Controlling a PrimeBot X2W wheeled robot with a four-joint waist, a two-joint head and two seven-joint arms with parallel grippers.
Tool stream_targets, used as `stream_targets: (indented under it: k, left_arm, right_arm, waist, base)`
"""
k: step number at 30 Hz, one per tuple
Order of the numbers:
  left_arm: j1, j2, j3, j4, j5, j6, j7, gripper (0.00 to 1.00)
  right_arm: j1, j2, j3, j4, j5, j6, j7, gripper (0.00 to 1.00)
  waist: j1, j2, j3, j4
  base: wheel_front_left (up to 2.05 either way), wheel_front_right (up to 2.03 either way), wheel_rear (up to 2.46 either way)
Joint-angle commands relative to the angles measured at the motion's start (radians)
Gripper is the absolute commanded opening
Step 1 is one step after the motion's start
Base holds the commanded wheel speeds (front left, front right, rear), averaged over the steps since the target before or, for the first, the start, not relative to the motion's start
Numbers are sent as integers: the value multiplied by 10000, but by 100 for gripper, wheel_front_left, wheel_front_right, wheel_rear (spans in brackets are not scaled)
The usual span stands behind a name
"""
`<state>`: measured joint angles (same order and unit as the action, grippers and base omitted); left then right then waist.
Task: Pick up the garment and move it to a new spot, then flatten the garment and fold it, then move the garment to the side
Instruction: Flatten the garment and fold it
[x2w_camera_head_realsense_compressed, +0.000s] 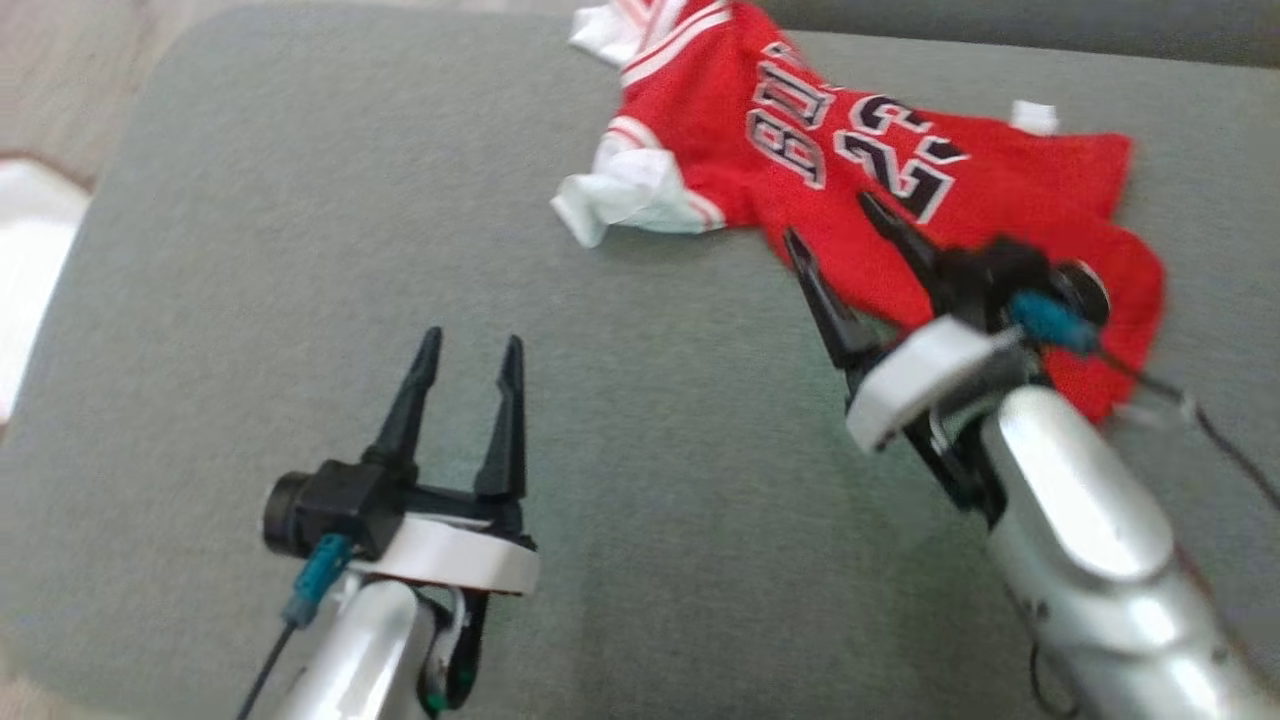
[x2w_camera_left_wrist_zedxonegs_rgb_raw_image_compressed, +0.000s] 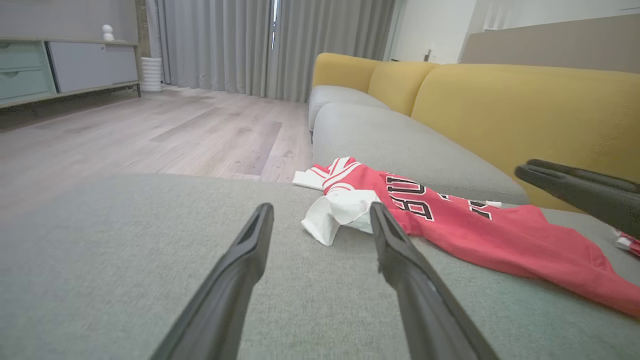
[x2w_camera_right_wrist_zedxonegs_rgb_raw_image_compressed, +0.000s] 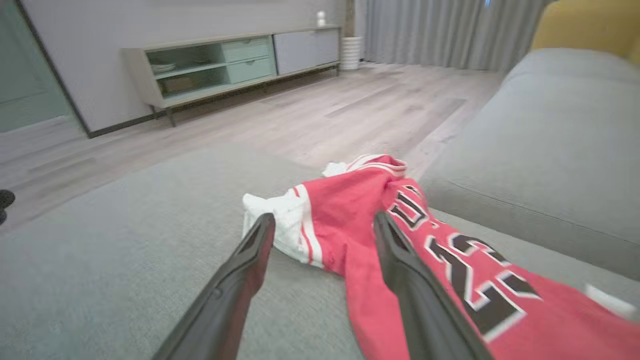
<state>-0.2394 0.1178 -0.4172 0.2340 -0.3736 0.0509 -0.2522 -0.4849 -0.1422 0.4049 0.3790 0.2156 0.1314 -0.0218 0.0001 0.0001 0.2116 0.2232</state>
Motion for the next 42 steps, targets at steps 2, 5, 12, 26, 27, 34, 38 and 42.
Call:
stream_targets:
  k: [2,5,12,26,27,34,38,42]
  left_arm:
    - [-360,-136,334,-129,154,-145,-94,100]
    - [-420,-364,285,28,236,-302,-95,100]
    - [-460,-612,178,200,296,-475,-95,100]
    - [-466,-674,-85,140,-73,-314,-95,100]
    - [-474,-674,-78,150,-83,-294,-95,100]
    - [-514,-675,125,251,45,-289,-95,100]
    - [-477,-675,252,280,155,-355,-95,100]
    - [-505,-675,170,288,177,-425,-95,100]
  right_arm:
    - [-949,-188,792,369,597,-7,275,100]
    - [-1884,-513,1552,1307,1504,-7,608,100]
    - [-3309,-1112,2688,3047,2708,-7,803,100]
    - [-4565,-1489,5195,4715,3969,-7,-17,0]
    - [-4589,-1528,5469,4713,3981,-7,-98,0]
    - [-4547,-1834,7523,4147,4747,-7,-505,0]
    - [-4815,-1926,7824,4337,5108,-7,-825,0]
    - [-5050,-1700,7480,4893,5409,-7,-1516,0]
  waist:
    - [-1,-1,419,833]
    - [-1,-1,611,1402]
    - [-1,-1,875,2309]
    - [-1,-1,1118,2848]
    - [-1,-1,1101,2803]
    - [-1,-1,752,2189]
    - [-1,-1,680,1870]
    - [-1,-1,579,1724]
  base:
    - [0,0,0]
    - [0,0,0]
    - [0,0,0]
    - [0,0,0]
    - [0,0,0]
    - [0,0,0]
    - [0,0,0]
    - [0,0,0]
